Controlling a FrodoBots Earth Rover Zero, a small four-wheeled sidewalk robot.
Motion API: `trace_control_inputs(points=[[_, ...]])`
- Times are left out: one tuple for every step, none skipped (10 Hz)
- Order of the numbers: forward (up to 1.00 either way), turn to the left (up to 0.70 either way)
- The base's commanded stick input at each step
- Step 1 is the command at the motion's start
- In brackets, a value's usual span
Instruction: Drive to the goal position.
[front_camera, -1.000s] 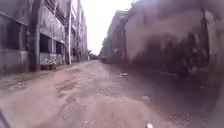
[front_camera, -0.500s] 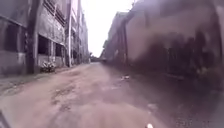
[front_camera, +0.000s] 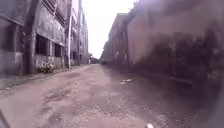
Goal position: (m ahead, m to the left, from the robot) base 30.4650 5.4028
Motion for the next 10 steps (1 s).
trace_control_inputs(points=[[0.50, 0.00], [0.50, 0.00], [0.50, 0.00], [0.50, 0.00], [0.50, 0.00], [0.50, 0.00], [0.50, 0.00], [0.50, 0.00], [0.50, 0.00], [0.50, 0.00]])
